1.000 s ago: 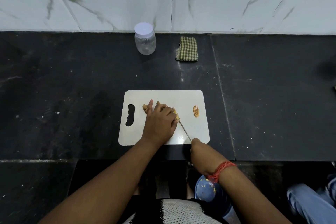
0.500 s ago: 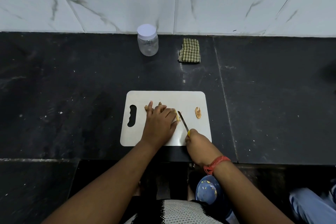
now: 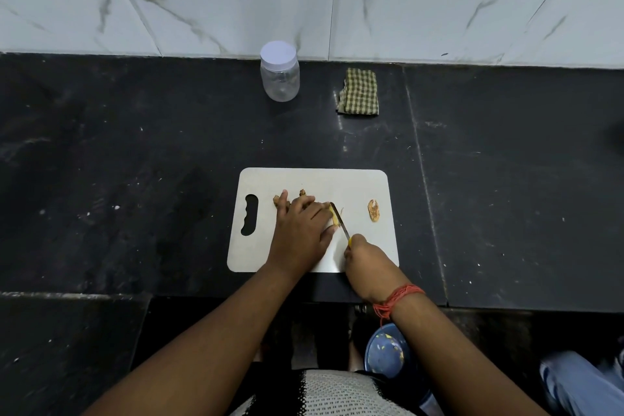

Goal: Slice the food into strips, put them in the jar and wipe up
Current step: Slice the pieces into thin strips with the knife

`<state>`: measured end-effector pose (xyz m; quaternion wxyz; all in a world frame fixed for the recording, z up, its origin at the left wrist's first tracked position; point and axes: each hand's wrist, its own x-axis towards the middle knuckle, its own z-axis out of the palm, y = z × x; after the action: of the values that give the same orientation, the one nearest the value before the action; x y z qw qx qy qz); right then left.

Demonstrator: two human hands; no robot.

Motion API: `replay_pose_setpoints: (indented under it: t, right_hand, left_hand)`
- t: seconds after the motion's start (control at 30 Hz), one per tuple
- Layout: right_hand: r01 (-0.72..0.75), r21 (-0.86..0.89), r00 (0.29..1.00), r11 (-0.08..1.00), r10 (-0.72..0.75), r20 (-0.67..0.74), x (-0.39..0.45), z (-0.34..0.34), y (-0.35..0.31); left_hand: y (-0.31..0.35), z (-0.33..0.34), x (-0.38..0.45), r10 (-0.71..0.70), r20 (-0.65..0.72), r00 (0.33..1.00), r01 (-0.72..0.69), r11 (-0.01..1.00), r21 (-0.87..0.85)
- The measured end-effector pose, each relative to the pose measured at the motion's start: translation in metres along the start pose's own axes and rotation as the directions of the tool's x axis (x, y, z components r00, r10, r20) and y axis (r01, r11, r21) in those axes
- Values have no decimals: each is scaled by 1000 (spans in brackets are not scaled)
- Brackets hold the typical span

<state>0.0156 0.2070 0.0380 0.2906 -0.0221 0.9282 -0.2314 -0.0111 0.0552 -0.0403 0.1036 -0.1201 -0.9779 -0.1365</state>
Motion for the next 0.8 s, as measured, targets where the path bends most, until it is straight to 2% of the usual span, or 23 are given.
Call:
replay_pose_setpoints:
  t: [0.23, 0.53, 0.8]
  right_hand:
    - [-13, -36, 999, 999, 14, 42, 1, -2, -3]
    - [4, -192, 998, 981, 9, 69, 3, 2, -3]
    - [-2, -133, 994, 991, 16, 106, -5, -1, 6]
  left_hand:
    - [-1, 0, 0, 9, -14, 1000, -9, 1000, -15]
    - [2, 1, 1, -18, -26, 1000, 17, 999, -39]
    - [3, 1, 1, -25, -30, 999, 24, 999, -45]
